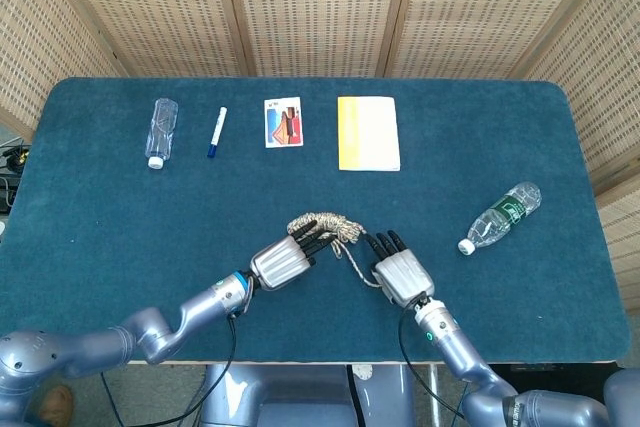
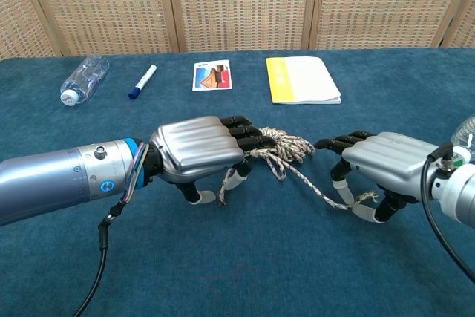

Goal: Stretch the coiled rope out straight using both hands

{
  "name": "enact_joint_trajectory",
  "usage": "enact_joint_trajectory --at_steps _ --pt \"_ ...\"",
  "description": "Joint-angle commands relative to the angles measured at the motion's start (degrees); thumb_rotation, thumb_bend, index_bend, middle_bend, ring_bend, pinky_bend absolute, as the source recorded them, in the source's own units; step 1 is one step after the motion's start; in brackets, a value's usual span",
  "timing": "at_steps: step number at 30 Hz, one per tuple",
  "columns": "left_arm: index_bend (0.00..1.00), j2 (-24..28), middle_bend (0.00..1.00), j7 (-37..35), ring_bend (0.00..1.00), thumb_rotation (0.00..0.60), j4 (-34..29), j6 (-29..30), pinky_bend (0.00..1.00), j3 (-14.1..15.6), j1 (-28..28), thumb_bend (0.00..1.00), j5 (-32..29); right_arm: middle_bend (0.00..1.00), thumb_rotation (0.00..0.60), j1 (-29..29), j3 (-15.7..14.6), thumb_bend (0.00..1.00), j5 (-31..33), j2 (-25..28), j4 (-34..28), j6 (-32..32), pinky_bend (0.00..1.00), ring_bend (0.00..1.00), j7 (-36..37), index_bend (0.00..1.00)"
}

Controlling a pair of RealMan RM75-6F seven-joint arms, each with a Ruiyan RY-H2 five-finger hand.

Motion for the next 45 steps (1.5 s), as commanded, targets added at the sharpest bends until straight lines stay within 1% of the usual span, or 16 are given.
enact_joint_trajectory --at_steps 1,17,22,30,45 --pt "0.53 -0.41 0.00 0.85 0.00 0.600 -0.02 -0.51 0.00 0.11 -0.45 0.32 -0.73 0.00 0.600 0.05 -0.04 0.39 -0.14 0.02 0.11 0.01 0.00 0.00 0.41 0.61" --pt "0.53 -0.98 0.00 4.75 0.00 0.600 -0.96 -1.88 0.00 0.49 -1.61 0.32 -4.19 0.00 0.600 0.31 -0.06 0.39 0.05 0.27 -0.10 0.32 0.00 0.00 0.44 0.61" --pt "0.53 -1.54 0.00 5.31 0.00 0.600 -0.87 -2.26 0.00 0.75 -1.92 0.36 -5.12 0.00 0.600 0.35 -0.22 0.39 0.13 0.18 0.06 0.29 0.00 0.00 0.46 0.61" --pt "0.53 -1.72 0.00 5.56 0.00 0.600 -0.60 -1.79 0.00 1.20 -2.09 0.37 -5.77 0.00 0.600 0.45 -0.47 0.39 0.02 -0.06 0.36 0.22 0.00 0.00 0.60 0.61" --pt "0.61 -2.06 0.00 5.08 0.00 0.600 -0.07 -0.94 0.00 1.95 -2.31 0.41 -6.21 0.00 0.600 0.55 -0.51 0.39 0.13 -0.28 0.40 0.37 0.00 0.00 0.52 0.61"
